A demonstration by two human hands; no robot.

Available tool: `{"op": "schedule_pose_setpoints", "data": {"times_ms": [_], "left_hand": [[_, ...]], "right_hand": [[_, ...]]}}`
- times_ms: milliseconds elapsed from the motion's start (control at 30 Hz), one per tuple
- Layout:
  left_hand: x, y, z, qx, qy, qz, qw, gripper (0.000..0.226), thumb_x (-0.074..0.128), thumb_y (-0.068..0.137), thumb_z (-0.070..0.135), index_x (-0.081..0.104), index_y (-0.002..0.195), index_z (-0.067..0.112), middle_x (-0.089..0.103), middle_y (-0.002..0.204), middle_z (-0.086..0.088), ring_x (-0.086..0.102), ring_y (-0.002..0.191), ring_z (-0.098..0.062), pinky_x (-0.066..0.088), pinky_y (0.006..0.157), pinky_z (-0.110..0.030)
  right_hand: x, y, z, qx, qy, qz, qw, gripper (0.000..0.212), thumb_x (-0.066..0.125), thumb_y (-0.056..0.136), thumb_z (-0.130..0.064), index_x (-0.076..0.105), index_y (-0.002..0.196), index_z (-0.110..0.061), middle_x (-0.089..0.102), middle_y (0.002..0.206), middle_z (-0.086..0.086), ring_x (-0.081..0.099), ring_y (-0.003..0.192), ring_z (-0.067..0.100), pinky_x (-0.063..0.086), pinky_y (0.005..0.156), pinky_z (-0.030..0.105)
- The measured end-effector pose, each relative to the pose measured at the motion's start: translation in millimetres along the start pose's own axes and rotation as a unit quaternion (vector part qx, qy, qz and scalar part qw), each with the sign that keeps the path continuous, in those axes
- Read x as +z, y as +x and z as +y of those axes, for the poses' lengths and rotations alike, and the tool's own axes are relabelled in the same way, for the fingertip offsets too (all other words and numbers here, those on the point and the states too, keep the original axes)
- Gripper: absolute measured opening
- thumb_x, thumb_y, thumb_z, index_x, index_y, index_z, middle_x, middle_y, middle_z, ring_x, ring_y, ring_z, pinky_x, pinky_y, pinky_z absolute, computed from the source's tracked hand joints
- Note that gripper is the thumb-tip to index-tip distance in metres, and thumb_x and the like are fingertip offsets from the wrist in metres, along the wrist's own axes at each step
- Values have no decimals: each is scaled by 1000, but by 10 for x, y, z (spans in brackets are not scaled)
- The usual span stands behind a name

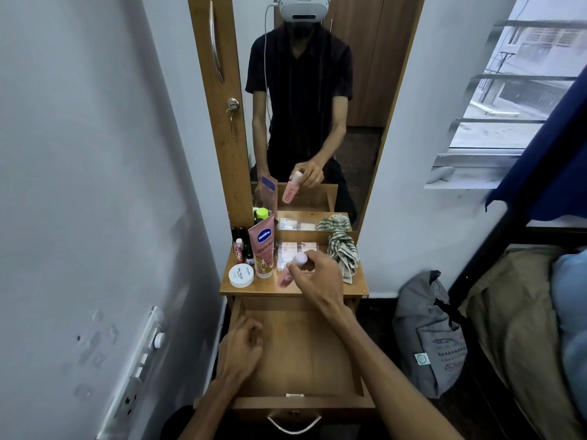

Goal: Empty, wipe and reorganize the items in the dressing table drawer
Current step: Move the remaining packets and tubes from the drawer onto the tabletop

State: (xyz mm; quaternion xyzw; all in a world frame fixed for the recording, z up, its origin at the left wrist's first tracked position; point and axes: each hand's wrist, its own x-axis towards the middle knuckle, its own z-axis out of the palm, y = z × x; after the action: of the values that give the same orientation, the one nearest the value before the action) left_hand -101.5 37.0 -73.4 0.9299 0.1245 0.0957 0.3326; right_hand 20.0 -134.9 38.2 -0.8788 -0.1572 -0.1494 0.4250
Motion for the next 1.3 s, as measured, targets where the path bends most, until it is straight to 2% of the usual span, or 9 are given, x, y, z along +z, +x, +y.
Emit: {"op": "schedule_pose_setpoints", "data": {"times_ms": [200, 300, 400, 533, 800, 933, 1067, 1133, 1300], "left_hand": [[6, -52, -123, -17, 3, -15, 1000, 26, 69, 78, 12, 66, 96, 31, 60, 110, 16, 60, 82, -4, 54, 74, -25], [4, -39, -138, -30, 1, -14, 999, 26, 70, 78, 11, 67, 96, 30, 61, 110, 16, 60, 82, -3, 50, 74, -21], [8, -26, -159, -37, -4, -12, 999, 26, 70, 78, 10, 68, 97, 28, 62, 110, 14, 61, 84, -3, 49, 75, -20], [9, -7, -157, -51, -7, -15, 999, 25, 69, 78, 12, 68, 96, 28, 63, 109, 14, 61, 87, -4, 51, 77, -24], [5, -19, -109, -61, -4, -22, 998, 28, 67, 73, 9, 68, 94, 27, 62, 107, 14, 60, 86, -6, 42, 72, -21], [8, -39, -109, -59, -1, -29, 998, 28, 66, 74, 9, 67, 94, 28, 61, 108, 14, 60, 88, -5, 47, 74, -22], [1, -57, -102, -48, 18, -34, 998, 26, 65, 76, 11, 68, 97, 25, 59, 108, 14, 59, 86, -5, 46, 74, -21], [-6, -66, -85, -45, 21, -35, 998, 27, 65, 75, 11, 68, 98, 24, 59, 108, 14, 60, 86, -7, 46, 73, -22], [-32, -76, -67, -46, 14, -32, 998, 25, 64, 73, 8, 69, 94, 22, 61, 104, 11, 60, 83, -11, 41, 69, -23]], "right_hand": [[115, 345, -170, -10, -108, -51, 993, 17, 69, 81, -33, 60, 71, -22, 61, 74, -6, 53, 70, 12, 33, 59, 25], [224, 383, -156, -6, -126, -91, 988, 22, 70, 81, -32, 54, 69, -22, 59, 77, -2, 53, 69, 14, 37, 62, 27], [284, 391, -117, -2, -132, -105, 986, 22, 70, 85, -36, 58, 75, -20, 60, 87, 1, 54, 75, 15, 38, 64, 26], [290, 428, -100, 7, -138, -109, 984, 22, 71, 84, -39, 62, 74, -21, 62, 89, 1, 57, 75, 14, 41, 62, 26], [275, 421, -68, 15, -117, -94, 989, 43, 75, 78, -53, 73, 101, -17, 69, 94, -2, 60, 80, 12, 42, 62, 25], [206, 380, -73, 9, -104, -88, 991, 49, 77, 77, -50, 72, 111, -15, 69, 97, -3, 58, 82, 11, 40, 61, 24], [141, 268, -44, 5, -80, -66, 995, 56, 67, 76, -62, 73, 111, -19, 69, 92, -6, 61, 81, 9, 53, 67, 30], [112, 181, 6, 3, -64, -46, 997, 51, 65, 78, -62, 75, 104, -20, 69, 86, -7, 61, 76, 8, 55, 67, 31], [-28, -86, 91, 4, -36, -42, 998, 15, 69, 82, -30, 79, 87, -19, 71, 81, -7, 60, 70, 6, 58, 68, 35]]}}
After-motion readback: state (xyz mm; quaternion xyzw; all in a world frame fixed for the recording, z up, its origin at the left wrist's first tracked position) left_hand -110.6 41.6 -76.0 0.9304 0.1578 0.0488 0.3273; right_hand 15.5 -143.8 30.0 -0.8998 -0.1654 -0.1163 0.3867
